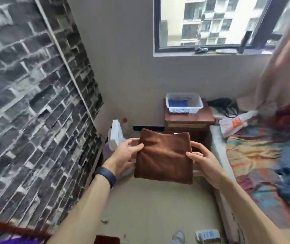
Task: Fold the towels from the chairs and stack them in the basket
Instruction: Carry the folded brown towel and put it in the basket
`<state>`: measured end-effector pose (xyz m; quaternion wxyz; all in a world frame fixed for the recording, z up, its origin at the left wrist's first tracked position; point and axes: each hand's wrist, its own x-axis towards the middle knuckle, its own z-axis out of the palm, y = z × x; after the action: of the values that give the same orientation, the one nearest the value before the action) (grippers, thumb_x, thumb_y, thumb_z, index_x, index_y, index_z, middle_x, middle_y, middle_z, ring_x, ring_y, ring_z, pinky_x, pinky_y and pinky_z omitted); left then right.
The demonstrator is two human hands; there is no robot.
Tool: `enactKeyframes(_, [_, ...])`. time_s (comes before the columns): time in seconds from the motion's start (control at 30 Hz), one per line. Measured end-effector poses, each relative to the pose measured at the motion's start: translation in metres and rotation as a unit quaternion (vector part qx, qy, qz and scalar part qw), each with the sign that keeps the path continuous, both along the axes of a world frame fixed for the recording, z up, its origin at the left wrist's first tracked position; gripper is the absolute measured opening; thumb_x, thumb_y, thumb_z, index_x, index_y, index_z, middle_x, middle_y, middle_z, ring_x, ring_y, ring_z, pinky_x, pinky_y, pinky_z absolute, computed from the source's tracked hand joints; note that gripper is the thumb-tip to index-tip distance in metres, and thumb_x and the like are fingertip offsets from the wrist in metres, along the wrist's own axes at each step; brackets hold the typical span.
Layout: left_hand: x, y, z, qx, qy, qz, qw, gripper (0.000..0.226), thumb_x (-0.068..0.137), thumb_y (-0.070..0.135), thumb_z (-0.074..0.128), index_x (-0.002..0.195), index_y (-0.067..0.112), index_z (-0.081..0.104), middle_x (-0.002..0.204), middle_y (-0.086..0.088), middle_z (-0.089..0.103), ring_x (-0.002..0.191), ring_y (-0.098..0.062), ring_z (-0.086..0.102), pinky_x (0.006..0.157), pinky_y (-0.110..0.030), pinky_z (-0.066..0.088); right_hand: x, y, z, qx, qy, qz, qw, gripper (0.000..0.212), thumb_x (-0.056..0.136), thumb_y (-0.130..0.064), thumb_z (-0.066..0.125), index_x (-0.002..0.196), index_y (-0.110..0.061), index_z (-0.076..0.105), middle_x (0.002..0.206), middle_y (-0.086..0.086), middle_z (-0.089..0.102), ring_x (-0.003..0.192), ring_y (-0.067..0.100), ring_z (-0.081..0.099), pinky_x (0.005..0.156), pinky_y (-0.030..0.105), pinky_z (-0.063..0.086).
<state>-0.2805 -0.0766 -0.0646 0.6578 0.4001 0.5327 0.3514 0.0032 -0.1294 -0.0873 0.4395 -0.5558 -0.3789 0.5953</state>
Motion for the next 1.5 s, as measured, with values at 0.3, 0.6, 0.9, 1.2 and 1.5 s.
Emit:
enactKeyframes(0.3, [0.101,0.188,0.024,0.020,0.030,-0.032,0.999,0.020,0.094,0.022,0.066,0.114,0.019,0.067,0.096,0.001,0.073,0.082,-0.014,0.068,0.067,-0.029,0.053,0.091,0.173,0.020,0.028,0.035,-0.041,0.998,0.036,0.092,-0.015,0.068,0.121,-0.035,0.065,0.109,0.011,0.074,0.090,0.020,0.073,0.068,0.043,0.058])
enactKeyframes(0.6, [0.154,0.341,-0.006,-0.013,0.018,-0.042,0.999,0.025,0.094,0.023,0.067,0.118,0.016,0.068,0.103,-0.002,0.074,0.083,-0.018,0.068,0.070,-0.033,0.057,0.146,0.323,0.005,-0.014,0.018,-0.057,0.998,0.035,0.093,-0.015,0.069,0.121,-0.035,0.066,0.113,0.013,0.072,0.095,0.025,0.073,0.067,0.041,0.059])
enactKeyframes(0.9, [0.191,0.508,-0.094,-0.099,0.057,-0.082,0.990,0.022,0.097,0.024,0.062,0.117,0.017,0.068,0.104,-0.003,0.076,0.082,-0.019,0.071,0.074,-0.034,0.057,0.171,0.476,-0.064,-0.121,-0.026,-0.074,0.990,0.034,0.095,-0.015,0.065,0.122,-0.035,0.063,0.108,0.010,0.076,0.096,0.028,0.075,0.071,0.044,0.061])
enactKeyframes(1.2, [0.233,0.618,-0.154,-0.179,0.095,-0.070,0.977,0.019,0.097,0.022,0.062,0.116,0.020,0.064,0.111,-0.005,0.073,0.085,-0.020,0.071,0.073,-0.036,0.059,0.204,0.584,-0.118,-0.221,-0.049,-0.105,0.968,0.030,0.094,-0.015,0.065,0.117,-0.036,0.065,0.105,0.004,0.077,0.091,0.027,0.076,0.074,0.046,0.060])
enactKeyframes(1.5, [0.296,0.710,-0.209,-0.204,0.178,-0.026,0.962,0.014,0.097,0.017,0.057,0.110,0.023,0.059,0.115,-0.008,0.067,0.096,-0.026,0.068,0.089,-0.046,0.056,0.256,0.699,-0.185,-0.275,-0.059,-0.107,0.954,0.032,0.094,-0.010,0.066,0.118,-0.031,0.067,0.107,0.002,0.074,0.093,0.025,0.074,0.065,0.033,0.059])
